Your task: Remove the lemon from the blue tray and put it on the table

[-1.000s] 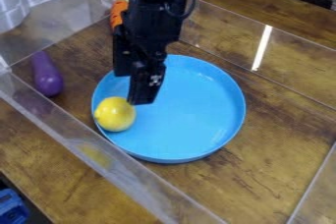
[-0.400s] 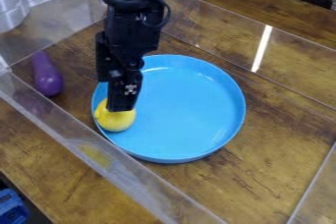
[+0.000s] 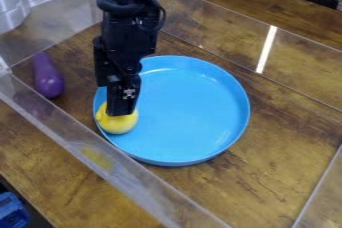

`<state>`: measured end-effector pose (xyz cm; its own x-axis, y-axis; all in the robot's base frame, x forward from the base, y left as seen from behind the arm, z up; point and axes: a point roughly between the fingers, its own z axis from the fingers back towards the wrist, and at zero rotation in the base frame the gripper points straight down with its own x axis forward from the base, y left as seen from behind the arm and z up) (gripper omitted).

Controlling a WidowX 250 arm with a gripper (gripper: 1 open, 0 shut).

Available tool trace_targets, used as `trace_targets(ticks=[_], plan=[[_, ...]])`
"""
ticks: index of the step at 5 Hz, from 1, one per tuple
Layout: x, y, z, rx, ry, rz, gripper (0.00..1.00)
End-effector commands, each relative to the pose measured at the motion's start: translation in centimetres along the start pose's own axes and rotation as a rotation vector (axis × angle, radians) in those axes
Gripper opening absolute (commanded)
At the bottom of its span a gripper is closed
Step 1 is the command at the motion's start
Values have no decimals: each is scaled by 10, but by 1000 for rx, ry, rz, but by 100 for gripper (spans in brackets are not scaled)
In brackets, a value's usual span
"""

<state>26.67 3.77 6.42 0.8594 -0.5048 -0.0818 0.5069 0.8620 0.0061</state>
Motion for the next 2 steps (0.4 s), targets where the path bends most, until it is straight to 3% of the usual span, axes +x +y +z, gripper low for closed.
trace_targets(ticks=[1,2], plan=[[0,10,0,8,-37,27,100],[1,13,-7,6,-46,22,100]])
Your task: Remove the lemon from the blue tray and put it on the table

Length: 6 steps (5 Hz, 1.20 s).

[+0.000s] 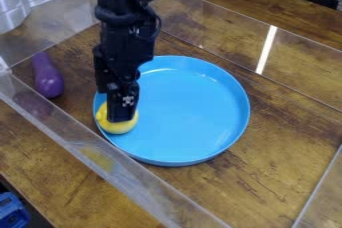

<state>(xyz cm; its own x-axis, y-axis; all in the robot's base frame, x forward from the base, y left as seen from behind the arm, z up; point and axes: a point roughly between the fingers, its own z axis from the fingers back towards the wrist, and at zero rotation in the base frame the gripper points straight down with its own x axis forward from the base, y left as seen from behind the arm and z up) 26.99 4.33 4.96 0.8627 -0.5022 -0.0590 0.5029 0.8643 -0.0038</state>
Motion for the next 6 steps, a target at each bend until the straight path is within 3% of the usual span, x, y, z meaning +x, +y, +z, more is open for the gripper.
trace_targets(ticks=[1,3,4,6], plan=[[1,10,0,21,-30,9,100],[3,17,-16,18,-55,2,100],[1,19,-18,14,-74,-2,0],[1,17,-8,30,-71,-9,0]])
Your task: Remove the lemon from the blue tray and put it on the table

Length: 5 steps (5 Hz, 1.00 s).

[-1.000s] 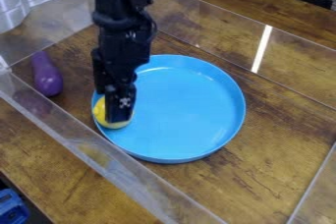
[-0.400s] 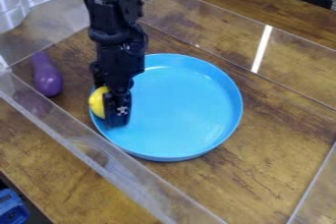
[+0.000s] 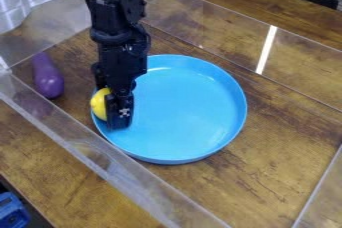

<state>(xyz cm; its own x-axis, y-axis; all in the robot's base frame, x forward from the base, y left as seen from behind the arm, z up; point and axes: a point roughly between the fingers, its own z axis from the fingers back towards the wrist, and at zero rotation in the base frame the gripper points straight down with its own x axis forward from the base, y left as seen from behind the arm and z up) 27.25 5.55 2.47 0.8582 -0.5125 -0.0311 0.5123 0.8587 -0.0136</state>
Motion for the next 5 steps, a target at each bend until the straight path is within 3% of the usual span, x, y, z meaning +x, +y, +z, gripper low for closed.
trace_targets(ticks=[1,3,5], plan=[[4,3,22,48,-41,-2,0],[4,-1,36,72,-36,-11,0],[7,-11,65,118,-21,-26,0]])
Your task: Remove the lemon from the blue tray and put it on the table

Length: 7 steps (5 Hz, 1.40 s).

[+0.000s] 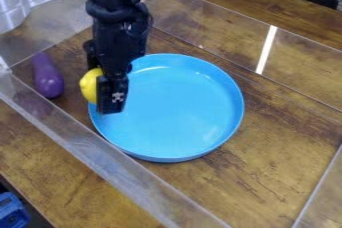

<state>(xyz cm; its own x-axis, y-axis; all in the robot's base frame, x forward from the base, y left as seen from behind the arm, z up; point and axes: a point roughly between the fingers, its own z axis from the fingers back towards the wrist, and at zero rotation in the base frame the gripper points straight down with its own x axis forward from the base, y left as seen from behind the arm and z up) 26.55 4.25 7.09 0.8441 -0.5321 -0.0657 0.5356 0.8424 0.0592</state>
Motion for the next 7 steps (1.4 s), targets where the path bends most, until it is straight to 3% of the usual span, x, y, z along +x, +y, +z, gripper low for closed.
trace_targets(ticks=[1,3,4,5,6,7], plan=[[14,-3,40,80,-60,-19,0],[40,-35,63,110,-97,-86,0],[70,-59,66,115,-112,-111,0],[103,-81,61,114,-122,-145,0],[125,-100,49,106,-119,-161,0],[138,-115,29,85,-111,-170,0]])
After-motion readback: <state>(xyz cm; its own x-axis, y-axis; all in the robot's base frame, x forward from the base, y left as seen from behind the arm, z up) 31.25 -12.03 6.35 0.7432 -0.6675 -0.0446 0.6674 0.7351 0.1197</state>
